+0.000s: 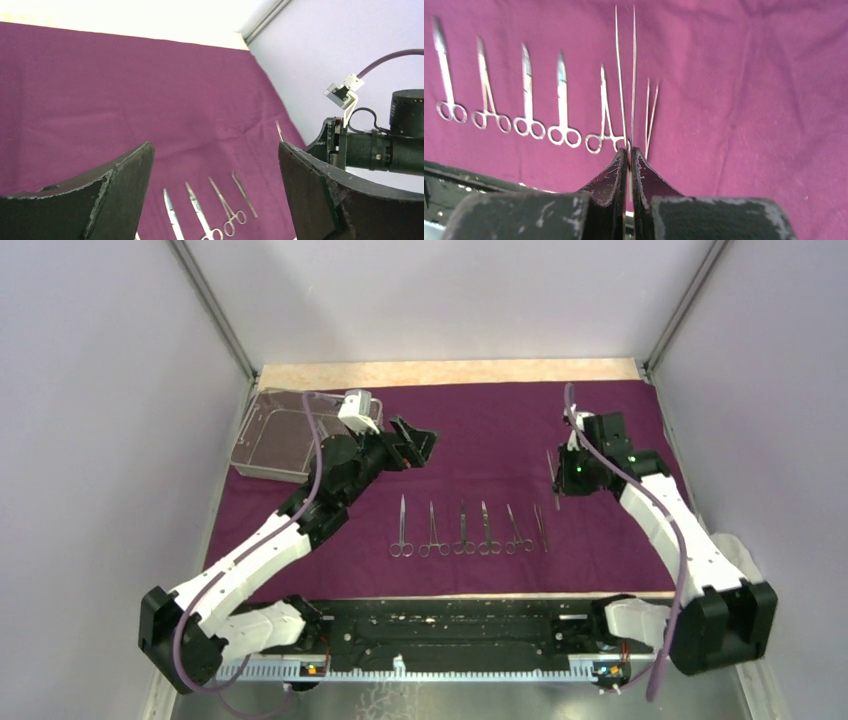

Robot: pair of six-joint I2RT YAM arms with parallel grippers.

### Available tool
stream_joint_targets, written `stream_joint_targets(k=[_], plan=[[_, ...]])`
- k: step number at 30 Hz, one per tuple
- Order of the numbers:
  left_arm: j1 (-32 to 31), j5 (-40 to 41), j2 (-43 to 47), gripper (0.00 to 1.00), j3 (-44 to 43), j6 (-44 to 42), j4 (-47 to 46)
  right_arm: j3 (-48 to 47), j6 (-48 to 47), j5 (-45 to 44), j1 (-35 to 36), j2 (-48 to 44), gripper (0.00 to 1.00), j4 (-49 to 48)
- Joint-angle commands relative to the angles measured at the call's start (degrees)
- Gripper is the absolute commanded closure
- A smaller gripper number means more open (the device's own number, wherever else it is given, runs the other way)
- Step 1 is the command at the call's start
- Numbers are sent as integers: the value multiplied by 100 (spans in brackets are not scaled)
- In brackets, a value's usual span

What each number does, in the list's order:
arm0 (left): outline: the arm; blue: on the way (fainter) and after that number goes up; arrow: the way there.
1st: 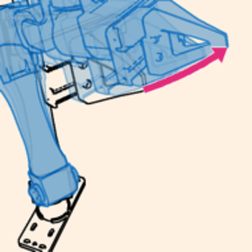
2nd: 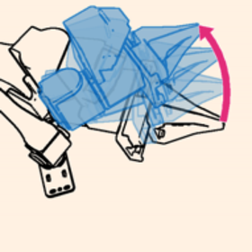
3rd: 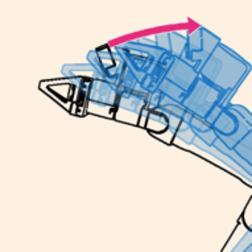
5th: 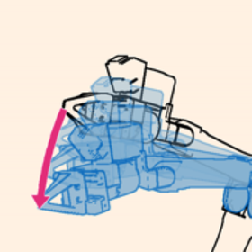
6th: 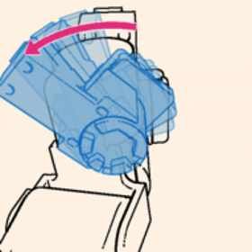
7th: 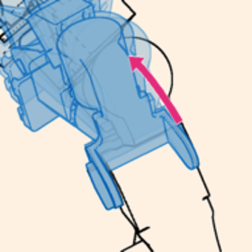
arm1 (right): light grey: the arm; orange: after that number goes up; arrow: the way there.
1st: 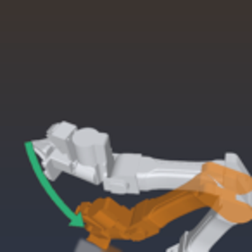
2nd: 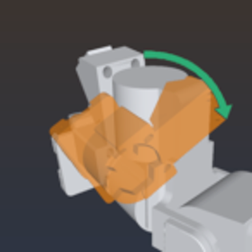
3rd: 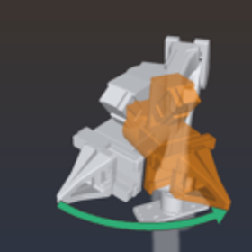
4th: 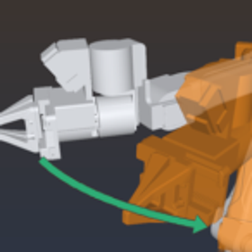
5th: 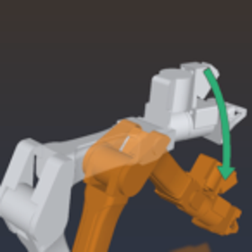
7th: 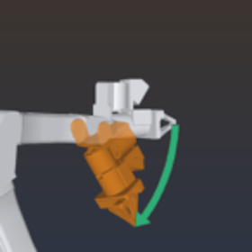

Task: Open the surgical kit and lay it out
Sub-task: Place the medical item in the surgical kit.

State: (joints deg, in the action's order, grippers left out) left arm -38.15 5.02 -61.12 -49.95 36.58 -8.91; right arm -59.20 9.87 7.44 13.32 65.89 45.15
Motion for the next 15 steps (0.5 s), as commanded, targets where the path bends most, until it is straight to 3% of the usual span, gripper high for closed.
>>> stream_joint_targets(k=[1, 3, 12, 15], plan=[[178, 39, -56, 1, -143, -603, 180, -290, -281, 488, -367, 899, 100, 947], [325, -104, -91, 1, -152, -667, 145, -277, -238, 675, -409, 1247, 100, 1081], [1681, -1109, -90, 1, -35, -482, 88, 14, 123, -182, -413, 2082, 100, 907], [1795, -1220, -146, 1, -46, -672, 93, 3, 156, -319, -417, 2287, 100, 870]])
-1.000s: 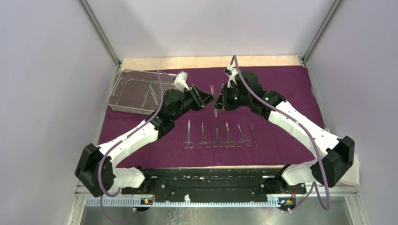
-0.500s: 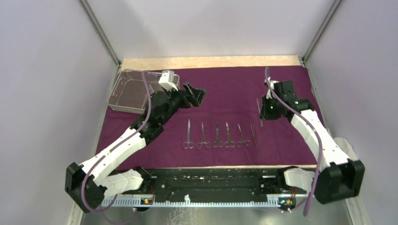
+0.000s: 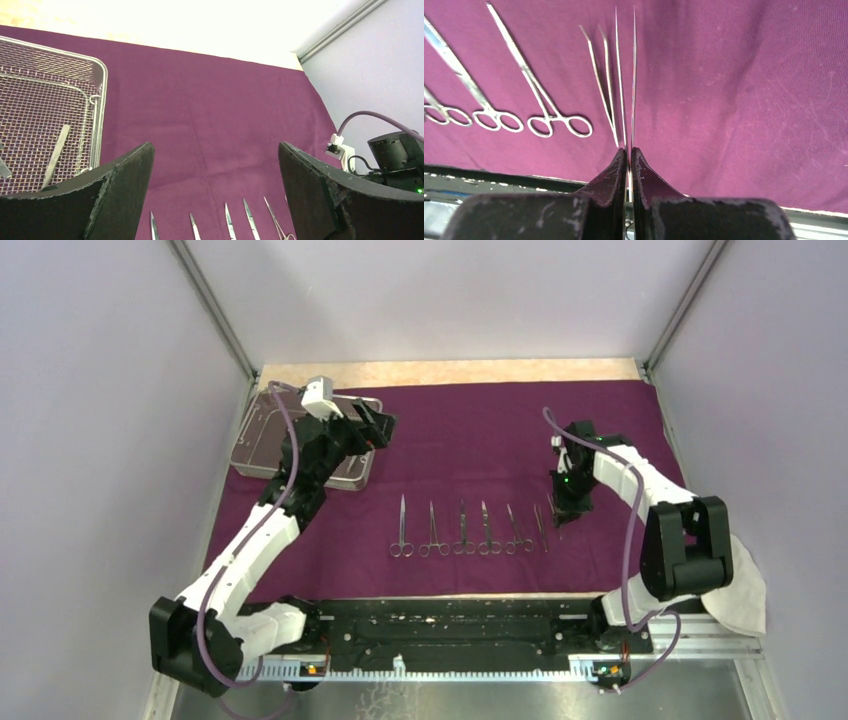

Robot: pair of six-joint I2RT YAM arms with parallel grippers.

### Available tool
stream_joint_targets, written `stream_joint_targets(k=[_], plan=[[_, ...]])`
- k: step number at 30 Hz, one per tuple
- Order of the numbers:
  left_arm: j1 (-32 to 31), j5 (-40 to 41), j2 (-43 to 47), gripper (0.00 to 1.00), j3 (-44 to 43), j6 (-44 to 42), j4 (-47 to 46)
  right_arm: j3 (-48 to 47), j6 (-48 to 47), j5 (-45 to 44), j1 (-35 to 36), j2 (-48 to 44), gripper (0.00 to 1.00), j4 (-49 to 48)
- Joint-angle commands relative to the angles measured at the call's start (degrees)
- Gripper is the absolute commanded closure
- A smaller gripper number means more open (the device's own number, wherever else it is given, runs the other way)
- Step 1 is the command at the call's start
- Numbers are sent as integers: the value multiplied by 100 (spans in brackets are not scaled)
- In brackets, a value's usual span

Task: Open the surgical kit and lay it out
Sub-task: Place the medical item in the surgical kit.

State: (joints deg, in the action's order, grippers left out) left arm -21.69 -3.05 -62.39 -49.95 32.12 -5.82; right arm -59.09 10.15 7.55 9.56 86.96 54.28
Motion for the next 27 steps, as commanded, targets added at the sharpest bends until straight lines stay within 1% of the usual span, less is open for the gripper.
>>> stream_joint_targets(k=[1, 8, 24, 27], plan=[[148, -414, -51, 1, -68, -278, -191, -6, 134, -336, -34, 256, 100, -45], [150, -427, -138, 1, -268, -645, -114, -1, 161, -417, -34, 429, 100, -14], [142, -355, -87, 1, -267, -748, -65, -58, 48, -379, -33, 837, 100, -116], [139, -299, -82, 1, -278, -760, -51, -57, 48, -377, -33, 917, 98, -114]])
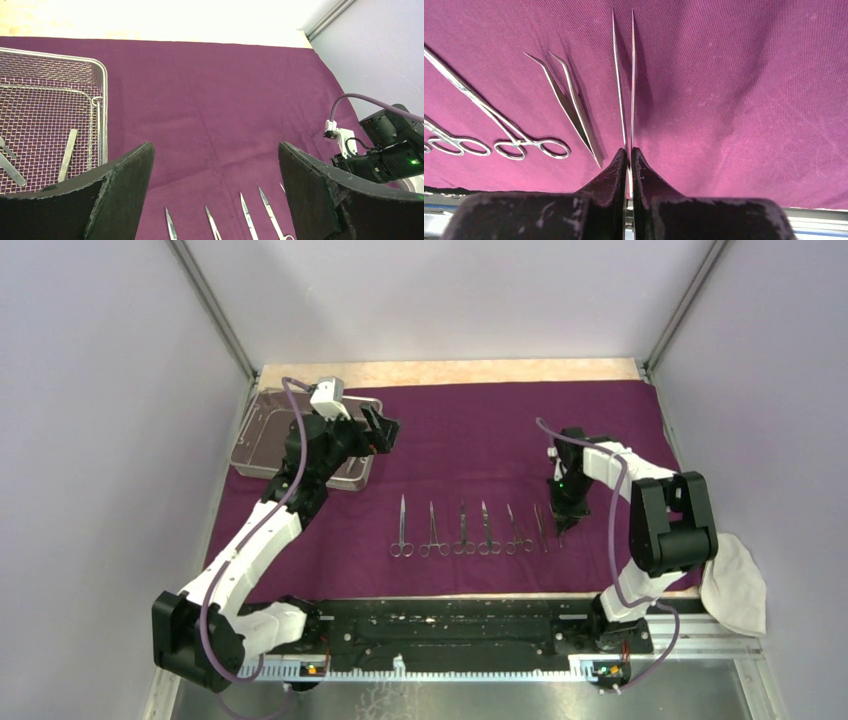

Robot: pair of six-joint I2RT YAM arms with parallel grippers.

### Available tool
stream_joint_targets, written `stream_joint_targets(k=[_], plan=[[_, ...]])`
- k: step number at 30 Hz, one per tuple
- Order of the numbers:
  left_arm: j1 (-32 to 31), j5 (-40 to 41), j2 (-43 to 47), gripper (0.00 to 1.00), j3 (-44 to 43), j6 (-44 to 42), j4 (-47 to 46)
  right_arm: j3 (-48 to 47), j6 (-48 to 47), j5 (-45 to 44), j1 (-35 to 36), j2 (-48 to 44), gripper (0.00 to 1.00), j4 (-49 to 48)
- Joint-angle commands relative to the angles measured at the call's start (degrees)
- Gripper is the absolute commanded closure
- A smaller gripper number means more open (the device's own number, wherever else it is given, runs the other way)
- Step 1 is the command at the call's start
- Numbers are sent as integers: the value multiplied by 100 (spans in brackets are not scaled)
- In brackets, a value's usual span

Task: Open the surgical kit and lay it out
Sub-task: Place the medical item in the surgical kit.

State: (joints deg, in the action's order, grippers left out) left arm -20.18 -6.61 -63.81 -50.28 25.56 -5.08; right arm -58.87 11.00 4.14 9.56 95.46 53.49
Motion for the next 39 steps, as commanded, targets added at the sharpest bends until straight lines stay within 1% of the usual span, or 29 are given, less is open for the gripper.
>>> stream_joint_targets(k=[1, 14, 26, 33, 39], plan=[[-10, 65, 54, 1, -246, -108, -125, -73, -37, -38, -33, 96, 98, -32], [14, 38, 1, 1, -245, -28, -125, -96, -55, -178, -33, 247, 96, -80], [114, 31, 0, 1, -223, 77, -80, -104, -125, -87, -33, 369, 95, -142], [218, 6, 0, 1, -175, 200, -19, -160, -70, -135, -37, 265, 84, -37], [515, 148, 65, 1, -220, 354, 636, -505, 137, -95, -29, -465, 66, 407]])
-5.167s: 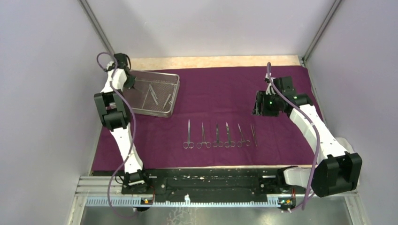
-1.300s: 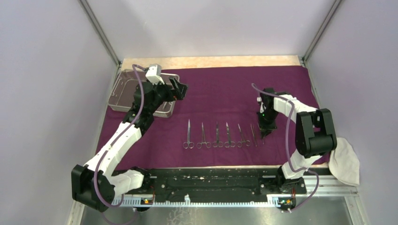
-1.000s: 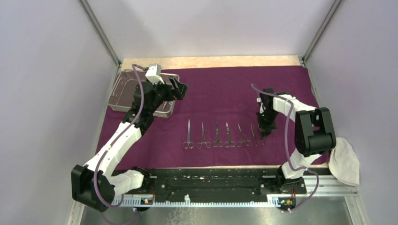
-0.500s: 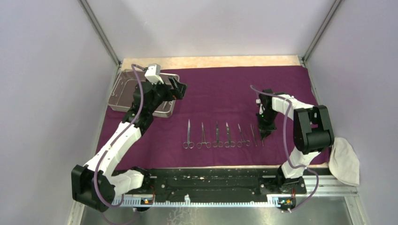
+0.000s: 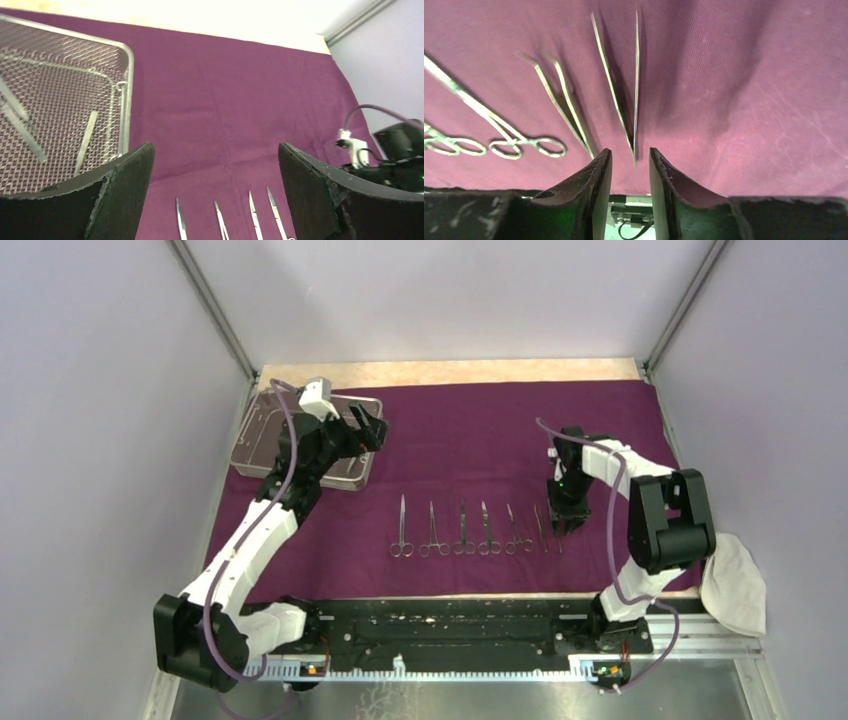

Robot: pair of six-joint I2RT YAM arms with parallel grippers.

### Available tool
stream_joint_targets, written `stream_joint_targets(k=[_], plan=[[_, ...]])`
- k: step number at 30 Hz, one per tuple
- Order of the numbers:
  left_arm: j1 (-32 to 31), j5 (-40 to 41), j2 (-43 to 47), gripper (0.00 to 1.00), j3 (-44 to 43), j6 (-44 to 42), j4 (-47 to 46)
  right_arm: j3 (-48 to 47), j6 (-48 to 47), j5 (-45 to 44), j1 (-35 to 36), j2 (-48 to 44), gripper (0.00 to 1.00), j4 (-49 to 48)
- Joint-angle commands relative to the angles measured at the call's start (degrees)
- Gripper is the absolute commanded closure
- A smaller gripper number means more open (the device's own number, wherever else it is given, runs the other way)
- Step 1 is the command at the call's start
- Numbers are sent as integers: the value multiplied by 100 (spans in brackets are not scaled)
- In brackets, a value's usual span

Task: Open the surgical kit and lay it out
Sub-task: Place the medical item in the surgical kit.

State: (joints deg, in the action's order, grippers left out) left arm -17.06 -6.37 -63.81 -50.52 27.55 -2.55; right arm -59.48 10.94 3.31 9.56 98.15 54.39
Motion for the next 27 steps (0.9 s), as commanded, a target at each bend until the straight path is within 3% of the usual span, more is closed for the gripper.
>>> stream_joint_targets(k=[1, 6, 10, 15, 22, 27], plan=[[262, 173, 57, 1, -240, 228, 555, -499, 174, 87, -24, -895, 65, 391], [537, 441, -92, 1, -665, 457, 1689, -608, 208, 322, 39, -2044, 59, 84], [768, 758, -768, 1, -1390, 244, 3166, 10, 530, 589, 37, -2781, 41, -1081], [1021, 924, -1967, 2, -2573, -410, 4750, 248, 1011, 1255, 37, -3360, 38, -1881], [1622, 866, -3306, 10, -3549, -1218, 4839, 265, 821, 1634, 35, -3635, 38, -1762], [1902, 999, -4442, 16, -4728, -1421, 4959, 190, 640, 1667, 37, -3486, 39, -1602]])
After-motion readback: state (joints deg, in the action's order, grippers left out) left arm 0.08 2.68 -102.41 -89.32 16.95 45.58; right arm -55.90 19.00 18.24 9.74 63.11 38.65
